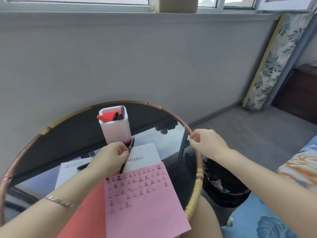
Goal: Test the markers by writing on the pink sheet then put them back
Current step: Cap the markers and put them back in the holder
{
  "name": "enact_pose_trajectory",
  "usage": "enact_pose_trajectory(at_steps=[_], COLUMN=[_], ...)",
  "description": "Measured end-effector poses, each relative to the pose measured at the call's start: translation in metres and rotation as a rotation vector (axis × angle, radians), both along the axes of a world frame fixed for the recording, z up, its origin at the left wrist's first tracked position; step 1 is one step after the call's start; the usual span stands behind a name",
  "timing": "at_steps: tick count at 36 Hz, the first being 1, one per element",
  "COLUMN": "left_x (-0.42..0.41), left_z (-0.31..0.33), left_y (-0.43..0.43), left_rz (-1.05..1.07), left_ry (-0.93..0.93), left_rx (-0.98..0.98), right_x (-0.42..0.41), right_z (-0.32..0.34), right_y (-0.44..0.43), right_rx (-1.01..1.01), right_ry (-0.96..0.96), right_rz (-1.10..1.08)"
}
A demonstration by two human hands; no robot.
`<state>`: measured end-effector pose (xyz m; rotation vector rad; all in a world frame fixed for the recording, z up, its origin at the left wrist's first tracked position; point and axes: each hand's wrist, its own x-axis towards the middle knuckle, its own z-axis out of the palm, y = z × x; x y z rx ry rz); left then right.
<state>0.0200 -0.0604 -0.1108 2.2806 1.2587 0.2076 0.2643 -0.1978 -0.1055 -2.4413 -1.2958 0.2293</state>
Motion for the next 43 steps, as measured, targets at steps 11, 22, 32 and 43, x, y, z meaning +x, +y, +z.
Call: enact_pose_trajectory(at_steps=[11, 22, 32, 43], left_x=[-0.06, -0.067, -0.033, 0.006], left_z=[-0.008, -0.014, -0.012, -0.025], left_y=[0.014, 0.013, 0.008, 0.013], left_rz=[0.103, 0.129, 0.105, 0.104], left_ry=[-0.092, -0.124, -0.072, 0.068], left_rx=[-0.042, -0.077, -0.005, 0.152], right_x=[-0.128, -0.136, -0.114, -0.086], right_z=[-0.006, -0.023, -0.023, -0.018], right_y=[0.074, 0.079, 0.076, 0.026], right_rx=[-0.072, -0.183, -0.091, 0.16], right_ry=[0.118, 0.03, 0.165, 0.335], right_rz=[0.488, 0.423, 0.121, 0.178])
